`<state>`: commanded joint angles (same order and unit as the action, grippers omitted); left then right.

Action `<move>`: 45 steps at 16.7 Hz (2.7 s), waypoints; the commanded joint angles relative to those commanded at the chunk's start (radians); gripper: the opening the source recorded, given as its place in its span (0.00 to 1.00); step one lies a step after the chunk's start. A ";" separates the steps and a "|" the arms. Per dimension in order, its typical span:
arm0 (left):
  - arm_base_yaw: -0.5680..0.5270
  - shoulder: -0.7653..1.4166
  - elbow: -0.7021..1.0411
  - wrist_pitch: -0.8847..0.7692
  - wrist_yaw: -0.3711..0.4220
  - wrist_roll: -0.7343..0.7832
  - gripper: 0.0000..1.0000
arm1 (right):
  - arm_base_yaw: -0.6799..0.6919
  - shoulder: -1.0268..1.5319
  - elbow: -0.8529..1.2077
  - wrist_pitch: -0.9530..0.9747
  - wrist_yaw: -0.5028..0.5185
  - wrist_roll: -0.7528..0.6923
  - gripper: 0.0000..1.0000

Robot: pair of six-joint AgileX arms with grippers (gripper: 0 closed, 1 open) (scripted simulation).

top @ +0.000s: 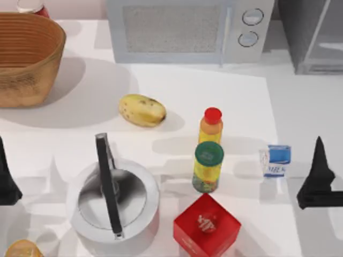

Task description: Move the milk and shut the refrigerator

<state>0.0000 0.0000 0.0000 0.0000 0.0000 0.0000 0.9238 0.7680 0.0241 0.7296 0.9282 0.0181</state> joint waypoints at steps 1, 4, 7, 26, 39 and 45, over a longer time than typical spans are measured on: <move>0.000 0.000 0.000 0.000 0.000 0.000 1.00 | 0.000 0.000 0.000 0.000 0.000 0.000 1.00; 0.000 0.000 0.000 0.000 0.000 0.000 1.00 | -0.004 0.009 -0.002 0.004 -0.003 0.003 1.00; 0.000 0.000 0.000 0.000 0.000 0.000 1.00 | -0.007 0.101 0.011 0.058 -0.005 0.021 1.00; 0.000 0.000 0.000 0.000 0.000 0.000 1.00 | -0.048 1.196 0.172 0.707 -0.035 0.250 1.00; 0.000 0.000 0.000 0.000 0.000 0.000 1.00 | -0.145 1.233 0.188 0.760 -0.127 0.207 1.00; 0.000 0.000 0.000 0.000 0.000 0.000 1.00 | -0.185 1.303 0.281 0.749 -0.164 0.191 1.00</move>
<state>0.0000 0.0000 0.0000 0.0000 0.0000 0.0000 0.7387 2.0712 0.3047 1.4786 0.7640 0.2091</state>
